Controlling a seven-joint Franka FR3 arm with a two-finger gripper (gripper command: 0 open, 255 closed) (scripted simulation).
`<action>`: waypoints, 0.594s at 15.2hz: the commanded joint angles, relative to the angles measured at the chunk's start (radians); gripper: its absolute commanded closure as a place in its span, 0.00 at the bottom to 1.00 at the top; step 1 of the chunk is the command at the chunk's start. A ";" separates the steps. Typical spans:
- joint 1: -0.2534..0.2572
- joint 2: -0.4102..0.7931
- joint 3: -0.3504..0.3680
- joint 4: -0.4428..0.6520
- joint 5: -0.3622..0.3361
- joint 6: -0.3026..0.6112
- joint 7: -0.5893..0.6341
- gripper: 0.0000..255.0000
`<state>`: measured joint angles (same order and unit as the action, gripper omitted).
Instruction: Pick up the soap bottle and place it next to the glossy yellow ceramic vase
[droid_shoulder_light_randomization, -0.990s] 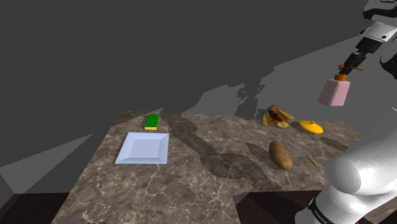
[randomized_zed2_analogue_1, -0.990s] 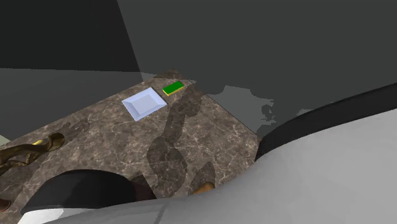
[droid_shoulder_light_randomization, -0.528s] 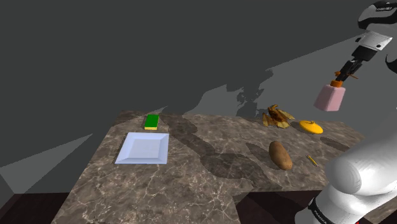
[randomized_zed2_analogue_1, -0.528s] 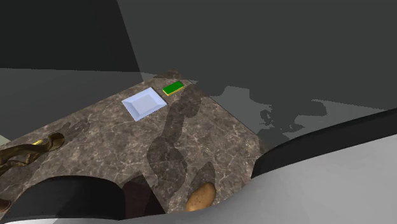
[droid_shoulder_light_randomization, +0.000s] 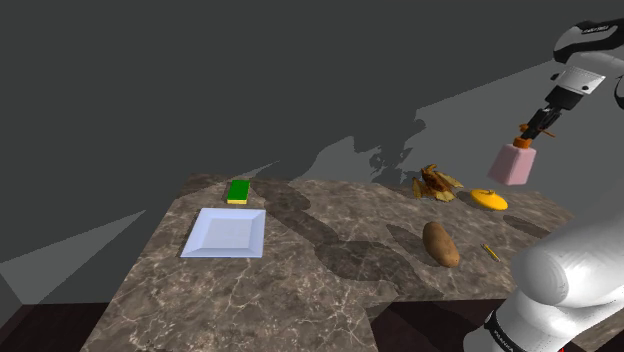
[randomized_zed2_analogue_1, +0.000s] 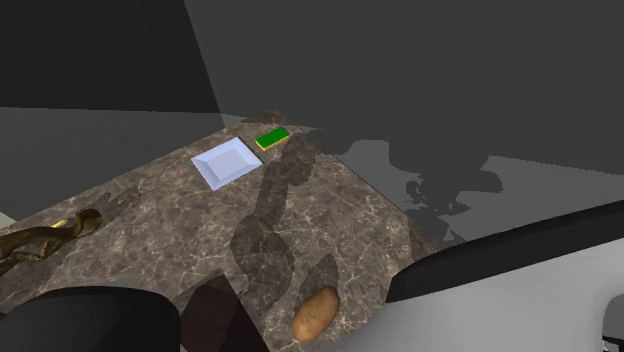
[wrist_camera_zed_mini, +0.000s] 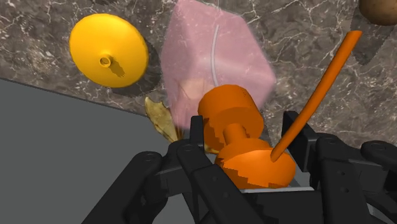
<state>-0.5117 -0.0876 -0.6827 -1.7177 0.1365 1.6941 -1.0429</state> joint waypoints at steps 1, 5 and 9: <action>0.000 -0.005 0.002 -0.032 -0.003 0.029 -0.001 1.00; 0.000 -0.012 0.003 -0.092 -0.006 0.083 -0.007 1.00; 0.000 -0.014 0.003 -0.147 -0.005 0.136 -0.014 1.00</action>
<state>-0.5116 -0.1008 -0.6797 -1.8512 0.1314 1.8170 -1.0547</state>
